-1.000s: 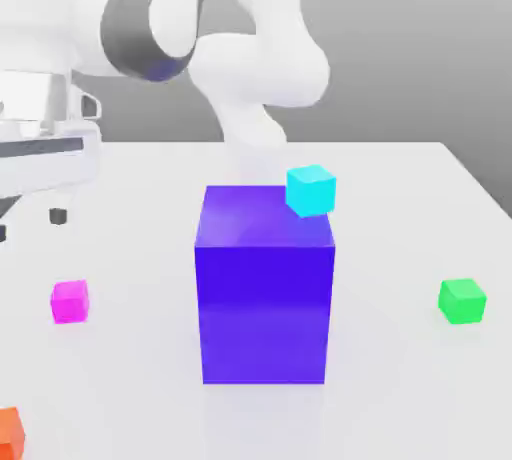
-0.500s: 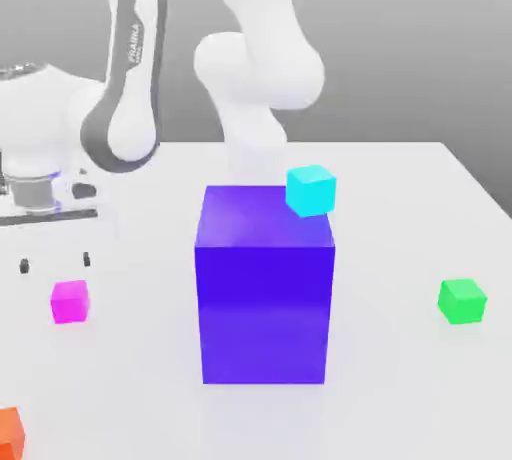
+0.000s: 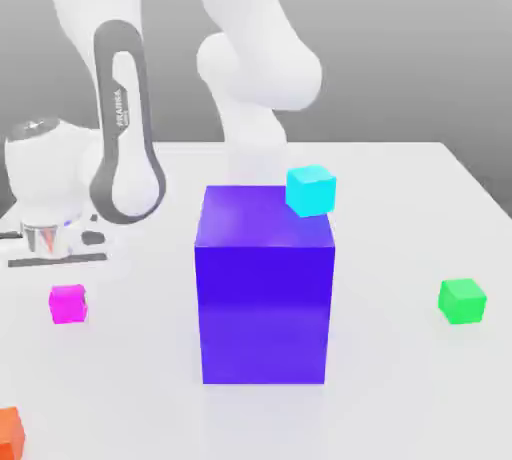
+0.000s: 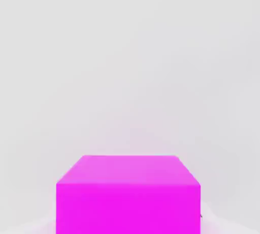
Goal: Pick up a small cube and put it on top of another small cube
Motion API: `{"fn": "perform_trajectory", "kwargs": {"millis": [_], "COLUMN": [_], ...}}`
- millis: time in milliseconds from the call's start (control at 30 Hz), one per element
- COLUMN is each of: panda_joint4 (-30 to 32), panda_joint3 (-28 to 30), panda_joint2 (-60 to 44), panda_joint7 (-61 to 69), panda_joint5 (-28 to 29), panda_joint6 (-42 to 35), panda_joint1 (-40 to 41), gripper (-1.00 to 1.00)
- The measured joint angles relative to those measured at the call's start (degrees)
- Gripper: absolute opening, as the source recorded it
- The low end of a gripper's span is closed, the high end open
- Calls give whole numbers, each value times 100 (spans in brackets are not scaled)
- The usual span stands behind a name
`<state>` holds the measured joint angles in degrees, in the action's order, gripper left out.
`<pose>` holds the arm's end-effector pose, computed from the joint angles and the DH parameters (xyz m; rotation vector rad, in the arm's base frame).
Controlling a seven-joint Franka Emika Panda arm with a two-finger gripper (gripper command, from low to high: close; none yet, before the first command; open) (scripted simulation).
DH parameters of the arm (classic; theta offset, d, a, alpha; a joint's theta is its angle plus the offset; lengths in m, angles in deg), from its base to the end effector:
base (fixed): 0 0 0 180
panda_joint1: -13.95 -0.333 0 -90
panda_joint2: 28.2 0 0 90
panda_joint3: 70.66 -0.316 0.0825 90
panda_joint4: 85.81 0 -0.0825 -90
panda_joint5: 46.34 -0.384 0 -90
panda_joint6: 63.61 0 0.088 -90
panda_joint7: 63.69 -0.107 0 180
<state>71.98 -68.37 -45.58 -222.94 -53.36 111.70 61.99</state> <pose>0.2309 -0.2963 0.1276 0.9825 2.9822 -0.0053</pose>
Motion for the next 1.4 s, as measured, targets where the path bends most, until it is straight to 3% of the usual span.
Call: {"fn": "perform_trajectory", "kwargs": {"millis": [333, 667, 1400], "panda_joint4": [252, 28, -900], "panda_joint3": [366, -416, -1416], "panda_joint2": [1377, 1468, 1064], "panda_joint7": [-253, 2121, 7457], "panda_joint5": [525, 77, 1923], "panda_joint6": [-1136, -1583, -2333], "panda_joint1": [-392, -1341, -2252], "gripper": [-100, -100, -100]}}
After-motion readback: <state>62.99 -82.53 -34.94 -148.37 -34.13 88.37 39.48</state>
